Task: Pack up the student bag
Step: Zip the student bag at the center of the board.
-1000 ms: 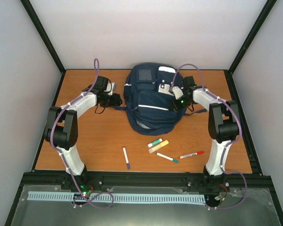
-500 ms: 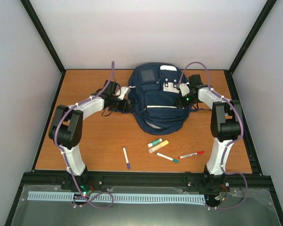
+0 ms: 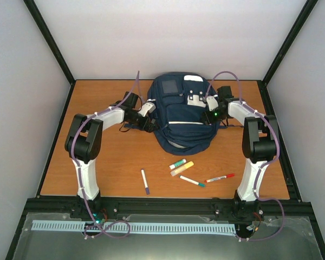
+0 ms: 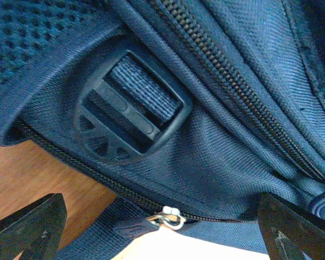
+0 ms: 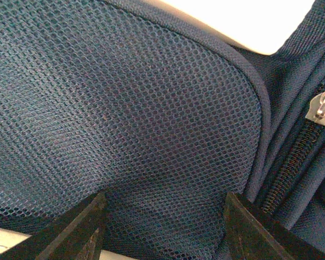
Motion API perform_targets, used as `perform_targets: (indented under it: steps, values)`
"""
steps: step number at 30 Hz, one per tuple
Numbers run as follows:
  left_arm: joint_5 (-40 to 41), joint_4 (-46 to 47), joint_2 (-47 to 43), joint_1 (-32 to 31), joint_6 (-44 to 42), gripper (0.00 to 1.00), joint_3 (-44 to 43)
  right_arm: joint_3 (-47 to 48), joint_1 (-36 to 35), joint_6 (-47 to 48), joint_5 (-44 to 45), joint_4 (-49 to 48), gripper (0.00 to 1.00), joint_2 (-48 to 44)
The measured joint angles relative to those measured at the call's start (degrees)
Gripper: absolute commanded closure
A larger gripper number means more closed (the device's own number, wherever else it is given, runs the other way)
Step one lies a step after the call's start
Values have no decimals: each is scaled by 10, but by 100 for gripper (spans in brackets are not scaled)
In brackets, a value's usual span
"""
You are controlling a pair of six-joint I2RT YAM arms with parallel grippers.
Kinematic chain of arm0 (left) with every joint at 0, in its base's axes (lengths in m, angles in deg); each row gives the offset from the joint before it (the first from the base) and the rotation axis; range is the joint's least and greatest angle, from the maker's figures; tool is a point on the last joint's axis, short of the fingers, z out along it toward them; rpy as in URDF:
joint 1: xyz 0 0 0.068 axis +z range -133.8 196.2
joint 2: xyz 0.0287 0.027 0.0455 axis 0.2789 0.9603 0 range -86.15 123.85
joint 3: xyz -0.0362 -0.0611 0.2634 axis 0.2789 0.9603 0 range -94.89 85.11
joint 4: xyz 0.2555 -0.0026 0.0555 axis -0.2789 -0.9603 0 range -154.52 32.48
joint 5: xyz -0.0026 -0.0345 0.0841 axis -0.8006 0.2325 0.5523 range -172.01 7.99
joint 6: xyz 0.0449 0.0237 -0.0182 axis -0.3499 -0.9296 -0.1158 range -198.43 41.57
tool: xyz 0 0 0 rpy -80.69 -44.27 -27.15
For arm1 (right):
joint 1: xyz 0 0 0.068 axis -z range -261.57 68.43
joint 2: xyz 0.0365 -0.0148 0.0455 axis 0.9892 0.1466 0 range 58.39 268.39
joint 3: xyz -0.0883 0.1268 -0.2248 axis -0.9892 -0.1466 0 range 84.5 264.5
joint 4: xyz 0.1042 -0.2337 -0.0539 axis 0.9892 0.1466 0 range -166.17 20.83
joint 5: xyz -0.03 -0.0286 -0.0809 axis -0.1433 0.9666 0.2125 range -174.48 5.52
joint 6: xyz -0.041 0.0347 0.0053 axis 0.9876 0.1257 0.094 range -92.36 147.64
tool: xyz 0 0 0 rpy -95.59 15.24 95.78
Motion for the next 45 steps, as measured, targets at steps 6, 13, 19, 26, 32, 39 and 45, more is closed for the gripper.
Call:
perform_targets:
  steps: [6, 13, 19, 26, 32, 39, 45]
  values:
    - [-38, 1, 6, 0, -3, 22, 1, -1, 0, 0, -4, 0, 40, 0]
    - [-48, -3, -6, -10, 3, 36, 12, -2, 0, 1, -8, 0, 42, 0]
    - [-42, -12, -20, -13, 4, 46, 20, -2, 1, 2, -16, 0, 42, 3]
    - [-34, -25, -22, -13, 5, 58, 21, -2, 3, 2, -21, 1, 43, 4]
    - [-26, -37, -22, -14, 7, 66, 21, -2, 3, 3, -23, 1, 43, 4]
    - [19, -52, -20, -14, 23, 73, 20, -2, 3, 4, -25, 1, 43, 4]
    - [44, -59, -9, -14, 34, 74, 16, -2, 3, 4, -30, 2, 44, 5]
